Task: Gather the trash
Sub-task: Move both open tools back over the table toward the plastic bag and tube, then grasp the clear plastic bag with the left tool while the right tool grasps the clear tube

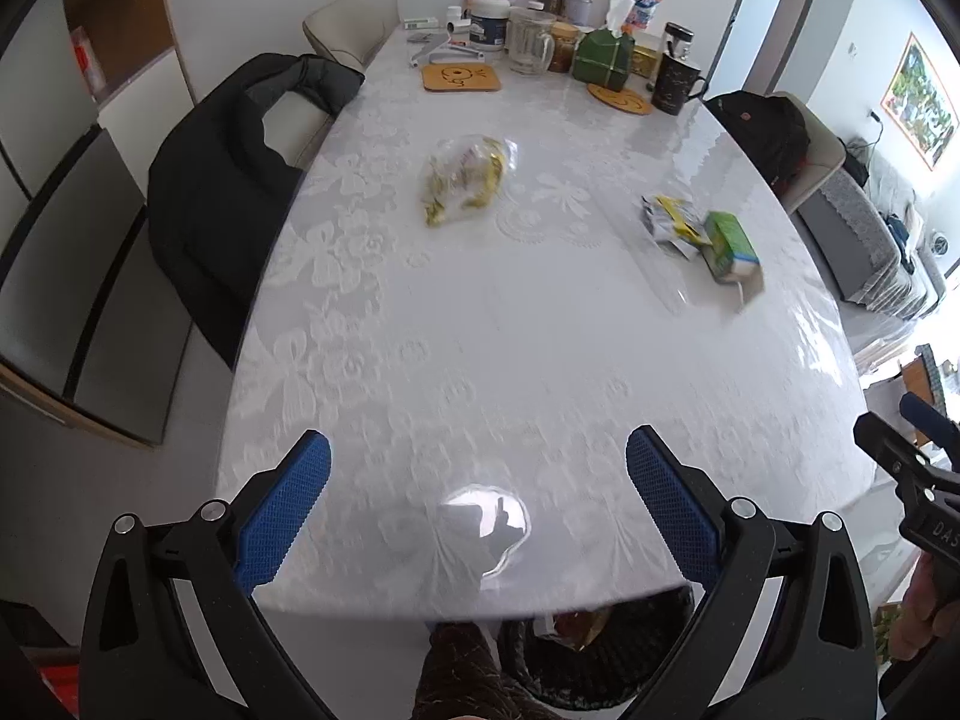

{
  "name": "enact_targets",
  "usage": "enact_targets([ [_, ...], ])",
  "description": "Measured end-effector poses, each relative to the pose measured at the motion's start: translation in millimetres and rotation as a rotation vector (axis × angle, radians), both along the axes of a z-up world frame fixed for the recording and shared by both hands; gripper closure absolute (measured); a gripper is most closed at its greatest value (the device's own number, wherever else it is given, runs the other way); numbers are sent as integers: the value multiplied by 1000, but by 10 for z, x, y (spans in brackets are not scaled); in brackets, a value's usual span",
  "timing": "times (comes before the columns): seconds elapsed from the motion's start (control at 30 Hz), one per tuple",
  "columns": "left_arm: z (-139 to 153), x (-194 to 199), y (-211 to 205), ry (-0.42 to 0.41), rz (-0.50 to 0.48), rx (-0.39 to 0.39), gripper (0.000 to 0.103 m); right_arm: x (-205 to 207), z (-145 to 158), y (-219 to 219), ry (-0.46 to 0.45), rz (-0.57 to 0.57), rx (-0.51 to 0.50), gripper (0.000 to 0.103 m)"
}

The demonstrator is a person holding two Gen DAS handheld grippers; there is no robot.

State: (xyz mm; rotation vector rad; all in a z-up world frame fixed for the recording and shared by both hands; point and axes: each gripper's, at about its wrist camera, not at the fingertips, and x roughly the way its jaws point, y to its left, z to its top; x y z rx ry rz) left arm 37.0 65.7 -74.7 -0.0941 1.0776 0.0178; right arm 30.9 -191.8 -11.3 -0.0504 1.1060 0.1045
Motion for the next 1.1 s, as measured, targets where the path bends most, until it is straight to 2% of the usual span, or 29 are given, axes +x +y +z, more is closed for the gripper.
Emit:
enact_targets([
  [0.27, -194, 793, 175, 46, -15, 5, 6, 638, -239, 208, 56, -4, -20, 14],
  [0.53, -487, 1702, 295, 87, -54, 7, 6, 1305, -706, 340, 134, -37, -36, 14],
  [0.77, -755, 2482, 279, 115, -112, 9, 6, 1785, -1087, 412, 198, -74, -6, 14],
  [0.97, -964, 3001, 217, 154, -157, 2, 7, 2118, -1471, 554, 280, -80, -11, 26],
  [1.1, -1070, 3206, 151, 179, -181, 11, 14, 2240, -1664, 653, 325, -78, -23, 39],
])
